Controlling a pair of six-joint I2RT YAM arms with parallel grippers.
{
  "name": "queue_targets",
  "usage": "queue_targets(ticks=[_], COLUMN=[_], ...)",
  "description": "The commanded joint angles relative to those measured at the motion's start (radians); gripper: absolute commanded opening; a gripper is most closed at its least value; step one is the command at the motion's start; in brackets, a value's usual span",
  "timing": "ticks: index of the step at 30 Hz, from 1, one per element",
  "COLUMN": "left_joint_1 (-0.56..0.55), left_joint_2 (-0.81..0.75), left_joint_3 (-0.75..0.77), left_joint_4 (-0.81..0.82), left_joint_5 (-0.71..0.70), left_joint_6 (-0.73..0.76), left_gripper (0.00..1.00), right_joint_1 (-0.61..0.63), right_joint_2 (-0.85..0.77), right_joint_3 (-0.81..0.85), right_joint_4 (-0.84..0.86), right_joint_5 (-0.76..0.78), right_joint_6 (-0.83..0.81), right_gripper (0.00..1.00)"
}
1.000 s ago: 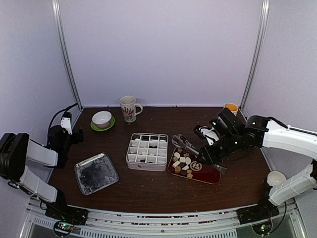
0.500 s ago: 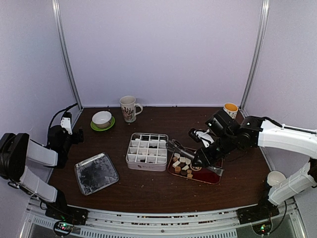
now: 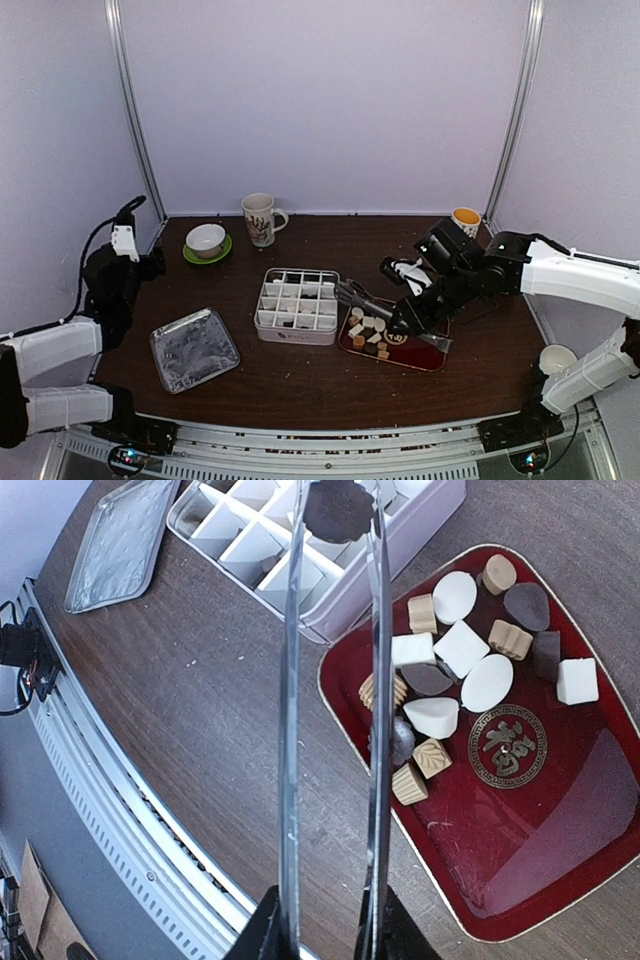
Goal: Pack the chocolate
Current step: Pick up the packing box from the center of the board.
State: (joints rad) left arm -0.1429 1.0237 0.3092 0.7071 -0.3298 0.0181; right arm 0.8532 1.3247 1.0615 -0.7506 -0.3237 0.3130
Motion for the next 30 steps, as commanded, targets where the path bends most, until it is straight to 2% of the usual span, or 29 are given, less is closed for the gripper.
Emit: queue_targets(ticks=[1,3,4,9,11,13,17,21,30], left_joint_1=[-0.002,-0.001,-0.001,-0.001,-0.003,-0.032,-0.092,-0.108,-0.238], left_joint_2=[-0.108,-0.126,-0.13,-0.093,-0.049,0.002,0.125,0.302,0.625], left_joint_3=[0.119,0.181,0.195,0.326,0.382,0.424,0.499,0.575,0.802], left_joint_4=[-0.408,-0.641,-0.695,-0.969,-1.073,-1.137,-1.157,-1.132,-1.203], left_joint_5=[-0.152,-0.198,-0.173,0.284,0.417,0.49,0.575,0.717,0.805], left_joint_6=[-0.27,-0.453,-0.484,-0.445,-0.465,-0.489,-0.461,-0.39,-0.367], left_gripper=[0.98,0.98,0.98,0.97,0.95,0.93,0.92,0.84,0.72], right_joint_1=[0.002,0.002,0.002,0.0,0.001,0.0,-0.001,-0.004,-0.011], right_joint_2=[-0.006,-0.018,-0.03,-0.075,-0.059,-0.022,0.074,0.157,0.289], right_joint_3=[-0.015,-0.025,-0.028,0.02,0.075,0.141,0.238,0.296,0.417], right_joint_4=[0.04,0.037,0.035,-0.057,-0.115,-0.177,-0.22,-0.213,-0.284], right_joint_5=[0.024,0.04,0.048,0.091,0.086,0.078,0.05,0.047,0.055], right_joint_6=[-0.012,-0.023,-0.03,-0.016,0.001,0.015,0.035,0.027,-0.075], right_gripper=[0.26,0.26,0.26,0.24,0.24,0.24,0.24,0.23,0.23])
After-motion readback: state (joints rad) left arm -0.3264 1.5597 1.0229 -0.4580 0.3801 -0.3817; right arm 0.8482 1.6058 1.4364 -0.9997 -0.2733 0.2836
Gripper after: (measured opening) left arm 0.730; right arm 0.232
